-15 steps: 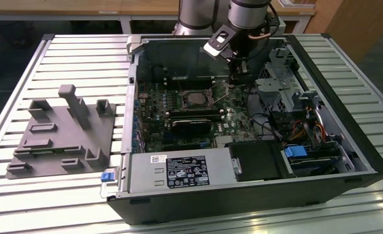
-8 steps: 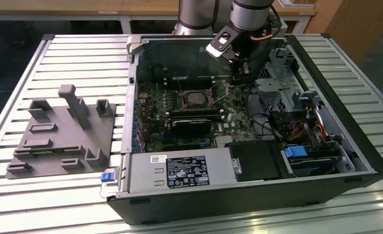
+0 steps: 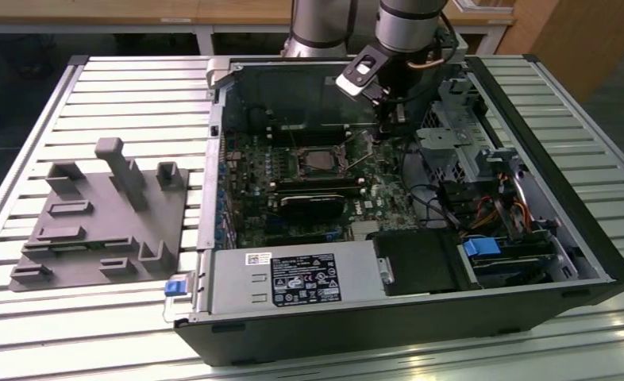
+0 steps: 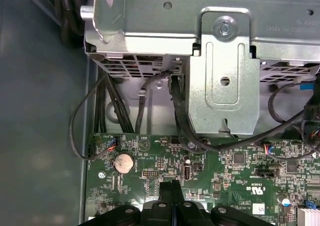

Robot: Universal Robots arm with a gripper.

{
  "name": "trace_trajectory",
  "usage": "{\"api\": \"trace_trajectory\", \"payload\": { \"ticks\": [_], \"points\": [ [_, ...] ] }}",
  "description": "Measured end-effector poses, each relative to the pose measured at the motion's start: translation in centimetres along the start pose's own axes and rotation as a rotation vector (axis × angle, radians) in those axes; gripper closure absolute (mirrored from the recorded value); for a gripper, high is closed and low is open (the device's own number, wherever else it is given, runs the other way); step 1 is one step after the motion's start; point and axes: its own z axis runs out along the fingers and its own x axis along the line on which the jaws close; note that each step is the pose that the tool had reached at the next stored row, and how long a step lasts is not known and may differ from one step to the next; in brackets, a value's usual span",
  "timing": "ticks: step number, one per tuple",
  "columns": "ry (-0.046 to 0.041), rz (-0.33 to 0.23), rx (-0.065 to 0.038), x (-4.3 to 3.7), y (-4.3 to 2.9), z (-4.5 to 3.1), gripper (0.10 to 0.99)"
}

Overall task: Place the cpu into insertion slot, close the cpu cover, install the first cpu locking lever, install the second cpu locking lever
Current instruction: 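Close the cpu cover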

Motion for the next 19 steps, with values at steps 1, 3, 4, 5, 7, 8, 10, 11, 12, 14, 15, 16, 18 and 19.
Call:
{"api": "trace_trajectory", "payload": {
  "ticks": [1,3,4,5,7,8,10,11,12,14,15,16,18,19],
  "points": [
    [-0.0001,0.0,0.0,0.0,-0.01,0.03,0.98],
    [-0.0001,0.0,0.0,0.0,-0.14,0.05,0.98],
    [-0.0001,0.0,0.0,0.0,-0.23,0.06,0.98],
    [-0.0001,0.0,0.0,0.0,-0.31,0.07,0.98],
    [-0.0002,0.0,0.0,0.01,-0.51,0.06,0.98],
    [-0.0002,0.0,0.0,0.01,-0.62,0.06,0.98],
    [-0.0001,0.0,0.0,0.01,-0.86,0.05,0.98],
    [0.0,0.0,0.0,0.02,-1.01,0.04,0.98],
    [-0.0001,0.0,0.0,0.02,-1.18,0.04,0.98],
    [-0.0001,0.0,0.0,0.02,-1.55,0.02,0.98],
    [-0.0002,0.0,0.0,0.02,-1.71,0.01,0.98],
    [-0.0001,0.0,0.0,0.03,-1.83,0.0,0.98],
    [0.0001,0.0,0.0,0.03,-2.01,0.0,0.98],
    [-0.0001,0.0,0.0,0.03,-2.11,-0.01,0.98]
  ]
}}
